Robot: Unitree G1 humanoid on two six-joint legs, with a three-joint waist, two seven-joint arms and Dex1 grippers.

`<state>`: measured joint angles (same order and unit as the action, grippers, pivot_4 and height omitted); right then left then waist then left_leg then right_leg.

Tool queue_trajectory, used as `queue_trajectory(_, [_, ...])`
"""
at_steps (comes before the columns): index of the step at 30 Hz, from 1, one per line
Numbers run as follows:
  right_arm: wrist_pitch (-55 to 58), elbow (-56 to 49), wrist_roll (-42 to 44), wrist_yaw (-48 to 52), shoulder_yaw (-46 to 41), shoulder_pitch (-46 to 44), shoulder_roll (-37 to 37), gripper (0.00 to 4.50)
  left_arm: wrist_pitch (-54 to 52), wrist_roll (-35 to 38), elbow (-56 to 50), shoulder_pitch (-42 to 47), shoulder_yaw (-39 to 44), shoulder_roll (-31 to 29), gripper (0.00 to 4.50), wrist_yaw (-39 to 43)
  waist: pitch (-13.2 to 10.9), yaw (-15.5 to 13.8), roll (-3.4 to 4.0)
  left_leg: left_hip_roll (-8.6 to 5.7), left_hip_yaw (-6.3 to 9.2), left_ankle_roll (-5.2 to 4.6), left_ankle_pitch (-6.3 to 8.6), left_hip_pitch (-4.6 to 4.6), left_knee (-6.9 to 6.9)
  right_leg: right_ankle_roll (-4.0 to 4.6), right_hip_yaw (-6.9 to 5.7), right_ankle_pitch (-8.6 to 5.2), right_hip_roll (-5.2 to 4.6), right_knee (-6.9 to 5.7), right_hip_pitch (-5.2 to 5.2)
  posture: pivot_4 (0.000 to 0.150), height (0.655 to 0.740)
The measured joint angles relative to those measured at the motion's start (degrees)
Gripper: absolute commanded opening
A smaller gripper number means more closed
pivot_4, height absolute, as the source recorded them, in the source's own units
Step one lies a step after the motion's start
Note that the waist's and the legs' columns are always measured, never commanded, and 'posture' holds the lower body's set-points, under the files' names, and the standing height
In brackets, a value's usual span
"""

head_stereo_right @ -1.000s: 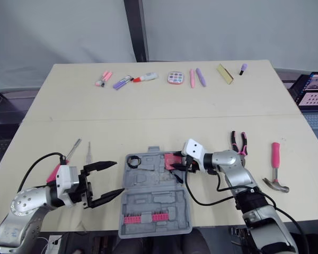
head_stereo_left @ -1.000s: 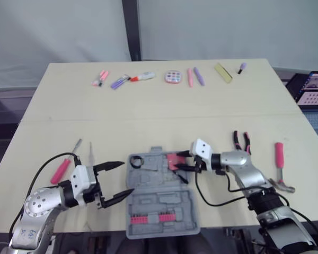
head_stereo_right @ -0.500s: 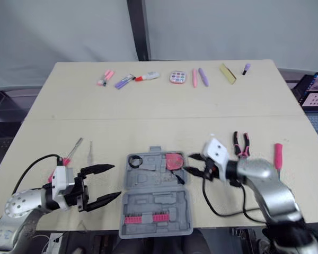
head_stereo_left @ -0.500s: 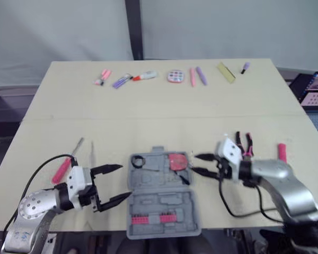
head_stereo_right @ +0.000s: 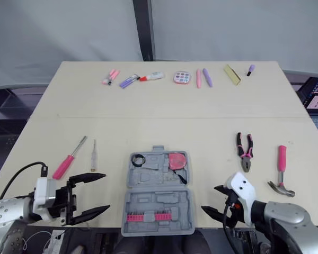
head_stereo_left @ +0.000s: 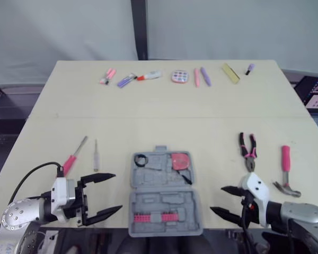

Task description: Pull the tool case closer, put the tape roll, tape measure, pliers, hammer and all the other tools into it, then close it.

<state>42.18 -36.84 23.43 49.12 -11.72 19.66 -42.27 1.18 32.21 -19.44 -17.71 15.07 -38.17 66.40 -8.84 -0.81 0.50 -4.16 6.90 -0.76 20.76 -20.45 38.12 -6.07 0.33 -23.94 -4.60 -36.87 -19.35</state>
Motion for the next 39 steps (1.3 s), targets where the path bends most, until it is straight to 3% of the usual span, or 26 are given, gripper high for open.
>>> queue_trajectory(17, [8.60, 7.06, -3.33, -24.13, -7.46, -8.80, 9.88, 4.48, -8.07, -0.10, -2.13, 14.32, -9.09, 1.09, 4.50, -4.38, 0.03, 0.95, 0.02, -0.01, 0.01, 0.00, -0.01, 0.06, -0.05, 0.00, 0.02, 0.00, 0.06, -0.61, -0.12, 0.150, 0.7400])
queue_trajectory(23, [12.00, 13.16, -4.50, -32.93, -9.16, -18.45, 14.68, 4.48, -8.64, -1.13, -1.78, 16.33, -10.02, 1.10, 4.50, -5.07, 0.02, 1.13, 0.05, 0.00, -0.05, 0.00, -0.01, 0.12, -0.04, 0.00, 0.05, 0.00, 0.06, -0.73, -0.15, 0.150, 0.7400])
queue_trajectory(28, [12.81, 20.60, -5.15, -36.37, -8.88, -26.27, 16.12, 4.48, -8.64, -2.29, -1.18, 16.83, -10.58, 1.32, 4.50, -6.04, 0.00, 1.07, 0.08, -0.03, -0.04, 0.00, -0.01, 0.12, -0.04, 0.00, 0.06, 0.00, 0.04, -0.84, -0.20, 0.150, 0.7400])
queue_trajectory(39, [8.97, 31.91, -9.35, -38.92, -6.52, -30.93, 16.12, 4.48, -8.28, -4.38, -0.34, 15.76, -10.66, 1.85, 4.50, -8.35, -0.01, 1.37, 0.11, -0.05, -0.01, 0.00, -0.01, 0.11, -0.02, 0.00, 0.05, 0.00, 0.03, -0.95, -0.23, 0.150, 0.7400])
